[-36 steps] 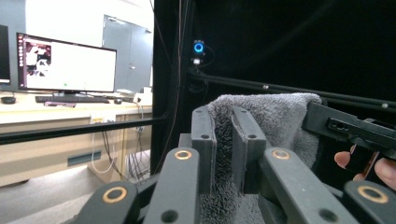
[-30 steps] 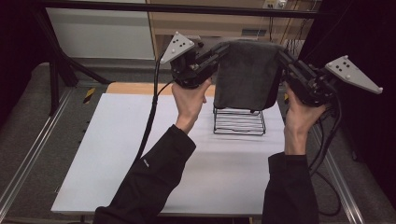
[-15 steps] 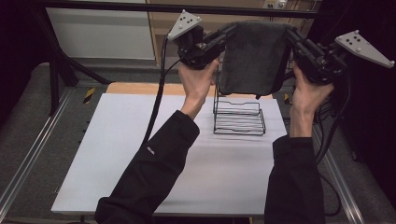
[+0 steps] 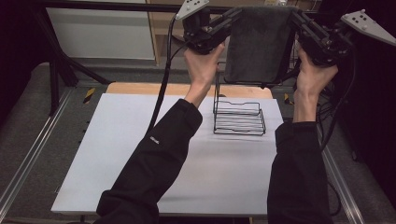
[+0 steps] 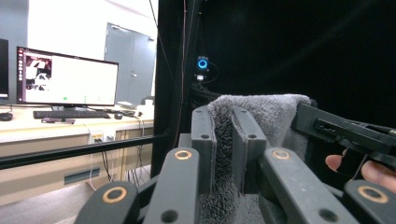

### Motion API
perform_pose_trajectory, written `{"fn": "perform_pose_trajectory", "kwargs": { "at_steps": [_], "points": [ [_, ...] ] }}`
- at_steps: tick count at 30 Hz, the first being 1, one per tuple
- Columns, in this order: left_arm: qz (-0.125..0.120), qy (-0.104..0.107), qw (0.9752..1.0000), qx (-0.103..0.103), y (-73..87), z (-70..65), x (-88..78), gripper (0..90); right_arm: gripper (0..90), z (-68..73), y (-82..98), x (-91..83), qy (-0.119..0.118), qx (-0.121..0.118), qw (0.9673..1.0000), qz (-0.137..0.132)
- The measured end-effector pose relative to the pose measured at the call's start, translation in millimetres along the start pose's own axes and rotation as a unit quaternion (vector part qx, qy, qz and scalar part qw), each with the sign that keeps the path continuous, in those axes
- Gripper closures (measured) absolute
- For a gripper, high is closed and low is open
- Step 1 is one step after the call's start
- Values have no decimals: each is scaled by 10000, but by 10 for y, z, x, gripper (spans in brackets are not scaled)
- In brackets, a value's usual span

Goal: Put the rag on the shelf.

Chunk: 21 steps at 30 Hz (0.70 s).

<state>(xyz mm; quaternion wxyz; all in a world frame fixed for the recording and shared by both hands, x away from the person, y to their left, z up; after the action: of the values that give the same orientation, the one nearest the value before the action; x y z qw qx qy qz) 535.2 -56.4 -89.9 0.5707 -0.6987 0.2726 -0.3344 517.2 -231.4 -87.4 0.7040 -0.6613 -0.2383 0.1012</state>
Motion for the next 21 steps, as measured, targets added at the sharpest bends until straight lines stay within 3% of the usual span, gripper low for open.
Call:
{"fn": "perform_pose_trajectory", "kwargs": {
  "at_steps": [10,21],
  "points": [
    [67,-79,9999,29,-43,144,136,804,816,-98,-26,179,2,-11,10000,41],
    [310,-220,9993,75,160,384,236,804,816,-174,184,333,-33,-70,9997,224]
  ]
}}
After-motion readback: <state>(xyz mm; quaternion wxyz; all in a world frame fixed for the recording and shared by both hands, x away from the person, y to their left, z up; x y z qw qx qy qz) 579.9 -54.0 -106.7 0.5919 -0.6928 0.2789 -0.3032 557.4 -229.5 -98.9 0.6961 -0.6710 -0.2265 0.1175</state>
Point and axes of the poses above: each handheld gripper's, and its own axes: x roughly forward along the jaws, y roughly out of its underside, z roughly to its left, the point moved 9 cm from there along x, roughly forward along the jaws, and after that the axes turned 1 degree about z, right-handed, at the moved point
